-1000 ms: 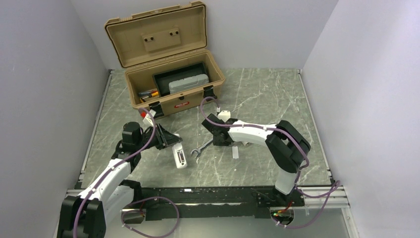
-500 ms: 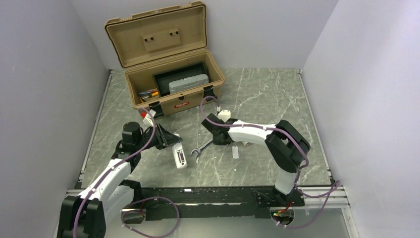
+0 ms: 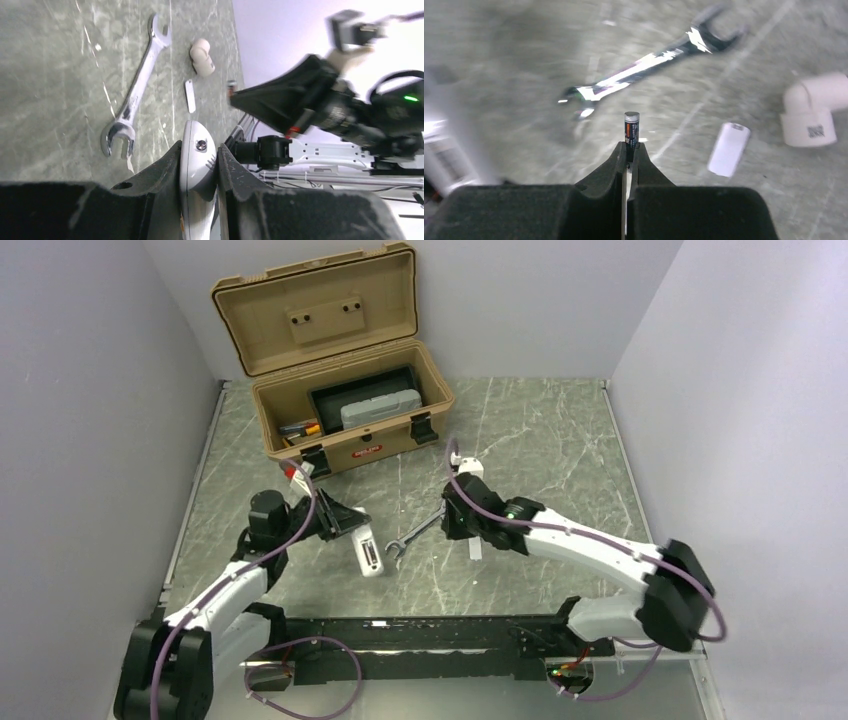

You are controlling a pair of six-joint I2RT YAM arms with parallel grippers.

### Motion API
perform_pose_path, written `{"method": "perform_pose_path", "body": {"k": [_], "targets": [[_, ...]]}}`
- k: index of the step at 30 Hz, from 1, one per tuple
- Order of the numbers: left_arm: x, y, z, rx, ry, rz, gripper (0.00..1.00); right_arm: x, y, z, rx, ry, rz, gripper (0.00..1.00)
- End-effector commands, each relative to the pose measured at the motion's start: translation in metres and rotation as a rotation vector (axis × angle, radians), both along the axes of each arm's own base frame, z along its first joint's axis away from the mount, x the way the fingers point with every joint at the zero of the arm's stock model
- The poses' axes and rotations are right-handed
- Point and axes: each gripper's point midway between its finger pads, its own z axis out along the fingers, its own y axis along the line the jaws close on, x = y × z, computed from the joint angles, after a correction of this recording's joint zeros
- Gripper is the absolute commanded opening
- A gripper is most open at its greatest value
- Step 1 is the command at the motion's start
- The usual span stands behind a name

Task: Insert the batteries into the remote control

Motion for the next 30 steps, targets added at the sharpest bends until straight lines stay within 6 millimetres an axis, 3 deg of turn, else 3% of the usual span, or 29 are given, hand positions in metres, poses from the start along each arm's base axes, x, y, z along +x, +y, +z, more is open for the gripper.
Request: {"method": "perform_pose_path", "body": {"k": [1,6,12,17,30], "targets": [[-0.001,-0.020,0.019,-0.104,-0.041,-0.017,0.00,-0.021,0.044,0.075,0.200,-0.152,0.232,0.00],[-0.003,-0.043,0.029,-0.152,-0.043,-0.010,0.00,-0.046,0.068,0.104,0.232,-0.157,0.318,0.00],[0.002,-0.056,0.038,-0.206,-0.039,0.039,0.00,-0.063,0.083,0.119,0.312,-0.094,0.376,0.00],[0.008,-0.061,0.034,-0.205,-0.025,0.076,0.00,-0.071,0.089,0.117,0.305,-0.018,0.382,0.00],[0.013,-0.069,0.053,-0.280,-0.092,0.095,0.00,-0.088,0.095,0.095,0.258,0.114,0.396,0.00]]}}
